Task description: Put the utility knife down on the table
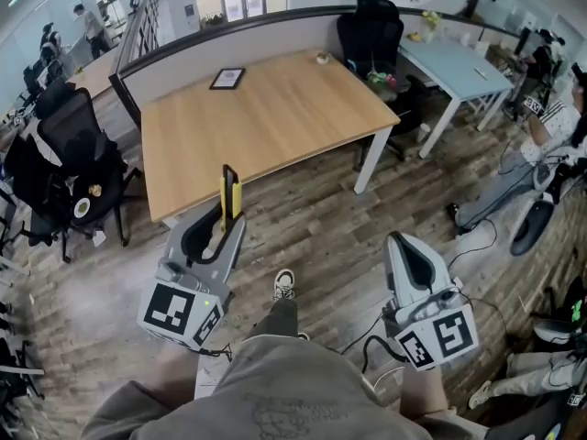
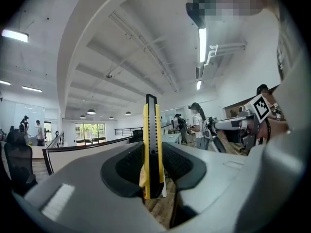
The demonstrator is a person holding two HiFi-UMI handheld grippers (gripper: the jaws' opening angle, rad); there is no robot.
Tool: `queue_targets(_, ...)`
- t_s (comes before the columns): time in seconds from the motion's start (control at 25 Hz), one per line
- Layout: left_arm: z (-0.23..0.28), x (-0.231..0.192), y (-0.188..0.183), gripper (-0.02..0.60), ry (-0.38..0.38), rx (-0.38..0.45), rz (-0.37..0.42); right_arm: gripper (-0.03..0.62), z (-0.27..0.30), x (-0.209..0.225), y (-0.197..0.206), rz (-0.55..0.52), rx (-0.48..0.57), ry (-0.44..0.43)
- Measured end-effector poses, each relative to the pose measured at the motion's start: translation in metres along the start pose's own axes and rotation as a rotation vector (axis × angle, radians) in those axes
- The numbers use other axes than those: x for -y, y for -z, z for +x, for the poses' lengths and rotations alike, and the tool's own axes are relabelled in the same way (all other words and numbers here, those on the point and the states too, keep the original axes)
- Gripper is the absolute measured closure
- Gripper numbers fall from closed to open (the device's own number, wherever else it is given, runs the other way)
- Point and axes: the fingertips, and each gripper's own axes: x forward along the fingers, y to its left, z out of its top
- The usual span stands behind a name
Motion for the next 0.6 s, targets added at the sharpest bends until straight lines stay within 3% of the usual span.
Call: queue_targets(0.6,0.137,-0.088,0.024,0.471,0.055,-0.049,-0.05,0.583,0.148,0.073,0.014,0.01,-0.067,0.015)
